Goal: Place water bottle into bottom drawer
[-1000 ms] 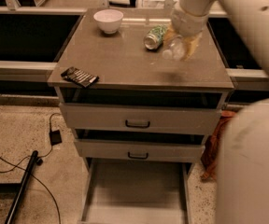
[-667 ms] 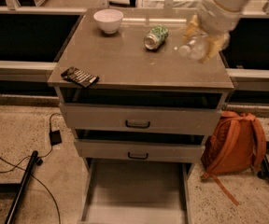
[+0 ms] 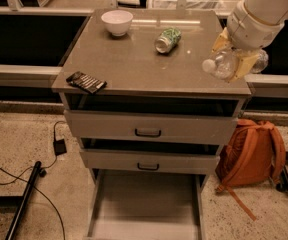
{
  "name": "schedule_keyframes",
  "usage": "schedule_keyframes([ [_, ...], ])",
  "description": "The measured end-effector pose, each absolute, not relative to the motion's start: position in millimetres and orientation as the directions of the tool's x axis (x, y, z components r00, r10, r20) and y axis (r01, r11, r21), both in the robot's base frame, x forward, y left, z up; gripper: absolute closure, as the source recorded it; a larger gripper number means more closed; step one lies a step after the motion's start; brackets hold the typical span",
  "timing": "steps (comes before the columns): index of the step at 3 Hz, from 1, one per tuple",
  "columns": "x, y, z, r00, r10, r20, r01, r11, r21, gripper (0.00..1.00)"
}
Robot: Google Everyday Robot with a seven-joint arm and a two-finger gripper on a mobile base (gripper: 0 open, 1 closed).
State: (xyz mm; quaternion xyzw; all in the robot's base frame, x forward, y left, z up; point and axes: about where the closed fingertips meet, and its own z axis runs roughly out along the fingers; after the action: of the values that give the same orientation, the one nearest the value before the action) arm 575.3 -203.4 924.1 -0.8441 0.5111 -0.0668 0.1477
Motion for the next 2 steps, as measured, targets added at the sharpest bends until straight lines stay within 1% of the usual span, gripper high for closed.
schedule_keyframes([
  [1, 581.4, -201.6, 914.4, 0.452, -0.88, -0.149, -0.862, -0.388, -0.325, 1.0],
  [2, 570.9, -186.4, 877.6, 0.39, -0.835, -0.388, -0.915, -0.304, -0.266, 1.0],
])
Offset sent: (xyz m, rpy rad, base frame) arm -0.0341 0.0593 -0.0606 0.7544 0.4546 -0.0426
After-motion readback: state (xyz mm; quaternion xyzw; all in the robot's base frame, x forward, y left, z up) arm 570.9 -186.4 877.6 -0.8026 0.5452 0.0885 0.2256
